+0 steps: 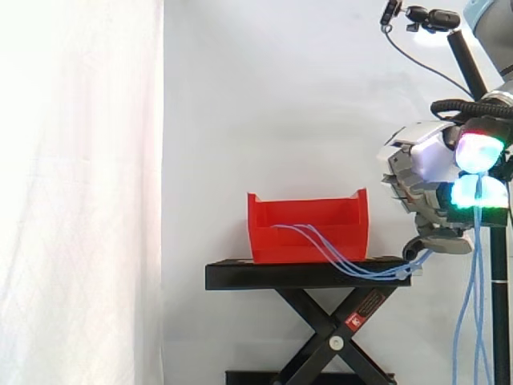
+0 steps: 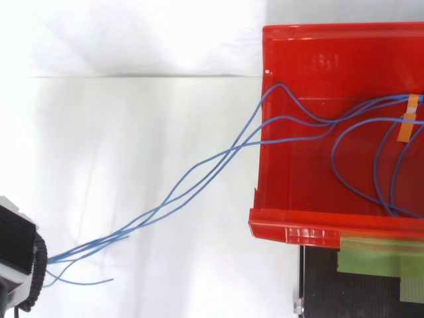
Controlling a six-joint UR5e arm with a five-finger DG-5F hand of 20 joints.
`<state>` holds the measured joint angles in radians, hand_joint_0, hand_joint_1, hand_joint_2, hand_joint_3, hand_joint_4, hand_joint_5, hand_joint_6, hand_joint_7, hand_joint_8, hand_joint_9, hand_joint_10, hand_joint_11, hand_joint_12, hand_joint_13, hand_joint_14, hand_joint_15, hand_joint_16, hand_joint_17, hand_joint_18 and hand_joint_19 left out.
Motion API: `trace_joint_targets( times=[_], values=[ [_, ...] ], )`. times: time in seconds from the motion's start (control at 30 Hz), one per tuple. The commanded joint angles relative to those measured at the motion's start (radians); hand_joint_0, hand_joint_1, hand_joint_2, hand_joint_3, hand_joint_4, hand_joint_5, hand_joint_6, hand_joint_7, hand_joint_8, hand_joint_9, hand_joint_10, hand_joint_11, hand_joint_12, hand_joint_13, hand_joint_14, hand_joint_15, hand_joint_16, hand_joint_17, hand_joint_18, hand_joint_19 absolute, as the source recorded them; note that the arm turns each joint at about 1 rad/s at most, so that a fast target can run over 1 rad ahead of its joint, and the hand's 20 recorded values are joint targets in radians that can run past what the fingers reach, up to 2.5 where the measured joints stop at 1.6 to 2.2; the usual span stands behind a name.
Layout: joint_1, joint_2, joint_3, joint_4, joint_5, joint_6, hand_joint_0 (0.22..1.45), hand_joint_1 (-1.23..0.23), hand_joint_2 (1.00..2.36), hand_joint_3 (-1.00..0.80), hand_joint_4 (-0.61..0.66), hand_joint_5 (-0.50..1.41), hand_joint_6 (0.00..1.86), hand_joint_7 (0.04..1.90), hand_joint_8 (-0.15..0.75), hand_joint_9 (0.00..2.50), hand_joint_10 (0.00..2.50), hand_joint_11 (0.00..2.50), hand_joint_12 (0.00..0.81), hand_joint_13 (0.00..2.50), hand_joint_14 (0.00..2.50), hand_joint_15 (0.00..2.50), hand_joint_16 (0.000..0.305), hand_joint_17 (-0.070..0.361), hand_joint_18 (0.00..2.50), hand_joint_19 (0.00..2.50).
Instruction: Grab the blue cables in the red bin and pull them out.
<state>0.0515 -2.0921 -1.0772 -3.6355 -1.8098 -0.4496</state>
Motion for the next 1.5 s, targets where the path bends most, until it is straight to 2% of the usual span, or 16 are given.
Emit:
trace_joint_targets(
  times=[0.0, 0.13, 0.33, 0.57, 0.73, 1.0, 1.47],
  values=[
    [-0.001, 0.000, 0.000, 0.000, -0.006, 0.039, 0.84, -0.96, 1.00, -1.00, 0.06, 0.83, 0.32, 0.77, 0.209, 1.21, 0.02, 1.49, 0.285, 1.36, 0.56, 1.59, 0.045, 0.101, 0.82, 0.97],
    [-0.001, 0.000, 0.000, 0.000, -0.013, 0.096, 0.85, -0.97, 1.00, -1.00, 0.07, 0.82, 0.30, 0.77, 0.210, 1.20, 0.02, 1.48, 0.281, 1.35, 0.55, 1.58, 0.045, 0.101, 0.82, 0.96],
    [-0.001, 0.000, 0.002, 0.000, -0.026, 0.130, 0.84, -0.97, 1.00, -1.00, 0.08, 0.81, 0.25, 0.78, 0.208, 1.19, 0.02, 1.47, 0.278, 1.34, 0.52, 1.59, 0.045, 0.102, 0.81, 0.96],
    [-0.001, 0.001, 0.005, 0.000, -0.026, 0.136, 0.84, -0.99, 1.00, -1.00, 0.07, 0.80, 0.26, 0.79, 0.209, 1.17, 0.02, 1.48, 0.288, 1.34, 0.53, 1.58, 0.046, 0.103, 0.81, 0.97],
    [-0.001, 0.000, 0.005, 0.000, -0.026, 0.136, 0.83, -1.01, 1.00, -1.00, 0.08, 0.75, 0.39, 0.73, 0.219, 1.16, 0.02, 1.47, 0.279, 1.33, 0.54, 1.56, 0.046, 0.103, 0.80, 0.97],
    [-0.001, 0.000, 0.005, 0.000, -0.028, 0.136, 0.81, -0.99, 1.00, -1.00, 0.08, 0.75, 0.40, 0.71, 0.216, 1.16, 0.02, 1.46, 0.293, 1.32, 0.56, 1.55, 0.046, 0.104, 0.80, 0.96],
    [-0.001, 0.001, 0.005, 0.001, -0.031, 0.134, 0.73, -0.84, 1.00, -1.00, 0.07, 0.86, 0.16, 0.81, 0.232, 1.19, 0.02, 1.43, 0.308, 1.34, 0.55, 1.49, 0.050, 0.112, 0.82, 0.96]
  ],
)
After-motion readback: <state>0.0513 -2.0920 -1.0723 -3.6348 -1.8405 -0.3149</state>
